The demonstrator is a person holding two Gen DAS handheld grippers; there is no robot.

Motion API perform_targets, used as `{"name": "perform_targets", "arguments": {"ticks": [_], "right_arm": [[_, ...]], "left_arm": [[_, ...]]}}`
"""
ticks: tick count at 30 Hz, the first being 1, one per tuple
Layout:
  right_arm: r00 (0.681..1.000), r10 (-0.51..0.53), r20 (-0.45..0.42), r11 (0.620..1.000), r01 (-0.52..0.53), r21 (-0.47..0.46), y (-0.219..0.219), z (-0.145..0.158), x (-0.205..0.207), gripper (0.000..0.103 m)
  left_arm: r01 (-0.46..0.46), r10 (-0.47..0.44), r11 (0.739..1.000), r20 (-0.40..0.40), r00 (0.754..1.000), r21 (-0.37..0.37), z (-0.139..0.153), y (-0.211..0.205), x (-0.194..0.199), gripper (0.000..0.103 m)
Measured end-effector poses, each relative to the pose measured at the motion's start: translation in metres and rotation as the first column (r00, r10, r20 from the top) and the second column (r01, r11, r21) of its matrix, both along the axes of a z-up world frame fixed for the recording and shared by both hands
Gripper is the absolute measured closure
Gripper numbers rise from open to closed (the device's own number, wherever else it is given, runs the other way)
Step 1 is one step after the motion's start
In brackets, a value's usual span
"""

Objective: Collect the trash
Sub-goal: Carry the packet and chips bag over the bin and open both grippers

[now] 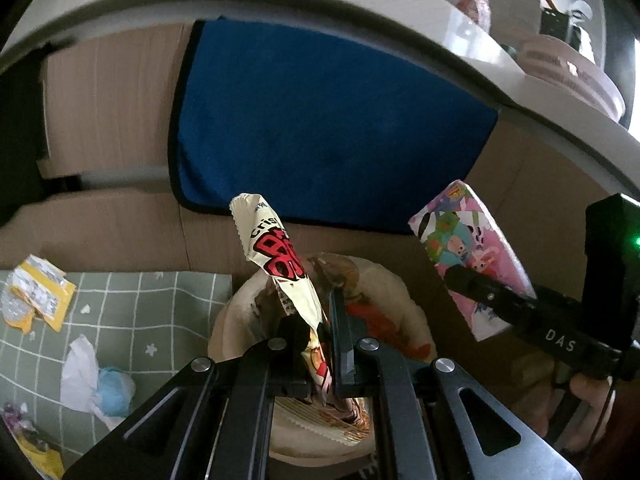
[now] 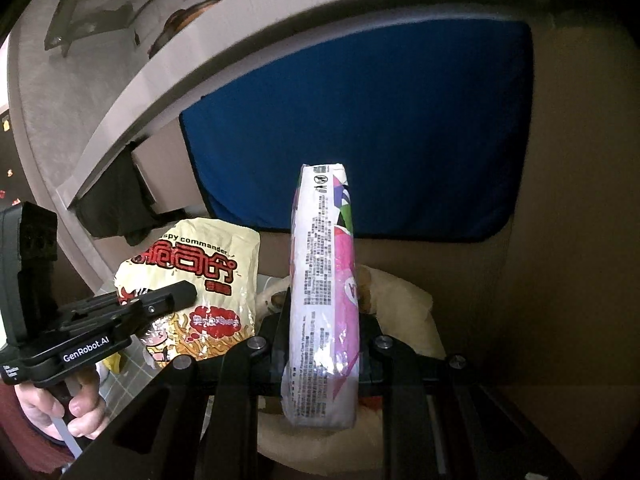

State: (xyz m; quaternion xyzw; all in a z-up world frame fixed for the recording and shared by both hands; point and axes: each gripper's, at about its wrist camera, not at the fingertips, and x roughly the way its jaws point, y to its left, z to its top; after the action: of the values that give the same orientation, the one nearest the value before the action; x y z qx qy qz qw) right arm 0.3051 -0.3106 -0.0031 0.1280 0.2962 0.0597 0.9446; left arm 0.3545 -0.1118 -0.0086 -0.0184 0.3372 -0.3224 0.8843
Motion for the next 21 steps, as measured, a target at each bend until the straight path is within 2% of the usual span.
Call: {"name": "perform_targets", "arguments": {"ticks": [5, 8, 9, 10, 11, 12, 16, 21], "right_arm": [[0.999, 0.006, -0.033, 1.0, -0.006, 0.027, 0.002, -0.011, 0.021, 0.085], [0.998, 0.01, -0.056, 0.999, -0.007, 0.054, 0.0, -0.023, 0.032, 0.082], [0.998, 0.009, -0.061, 0.998, -0.005, 0.064, -0.001, -0.027, 0.035, 0.081], [0.998, 0.01, -0.069, 0.997, -0.005, 0.078, -0.002, -0.032, 0.038, 0.075], [0.996, 0.013, -0.089, 0.995, -0.005, 0.096, -0.003, -0.039, 0.043, 0.068], [0.995, 0.01, -0.104, 0.994, 0.001, 0.105, -0.004, -0.044, 0.045, 0.056], [0.994, -0.014, -0.109, 0.992, 0.028, 0.124, -0.006, -0.059, 0.045, 0.054], [0.99, -0.06, -0.131, 0.995, 0.07, 0.076, -0.006, -0.066, 0.045, 0.054]], "left_arm": [[0.001, -0.003, 0.999, -0.061, 0.998, -0.035, -0.013, 0.001, 0.02, 0.096], [0.034, -0.043, 0.998, -0.157, 0.987, -0.056, -0.033, -0.005, 0.036, 0.094], [0.05, -0.06, 0.997, -0.196, 0.979, -0.055, -0.041, -0.008, 0.041, 0.089], [0.06, -0.071, 0.997, -0.234, 0.97, -0.053, -0.051, -0.01, 0.046, 0.073], [0.057, -0.069, 0.997, -0.263, 0.962, -0.053, -0.06, -0.009, 0.051, 0.063], [0.045, -0.062, 0.997, -0.276, 0.959, -0.068, -0.065, -0.006, 0.053, 0.052], [0.015, -0.04, 0.994, -0.244, 0.969, -0.106, -0.062, 0.009, 0.052, 0.05], [-0.027, -0.006, 0.988, -0.213, 0.977, -0.153, -0.039, 0.039, 0.047, 0.05]]}}
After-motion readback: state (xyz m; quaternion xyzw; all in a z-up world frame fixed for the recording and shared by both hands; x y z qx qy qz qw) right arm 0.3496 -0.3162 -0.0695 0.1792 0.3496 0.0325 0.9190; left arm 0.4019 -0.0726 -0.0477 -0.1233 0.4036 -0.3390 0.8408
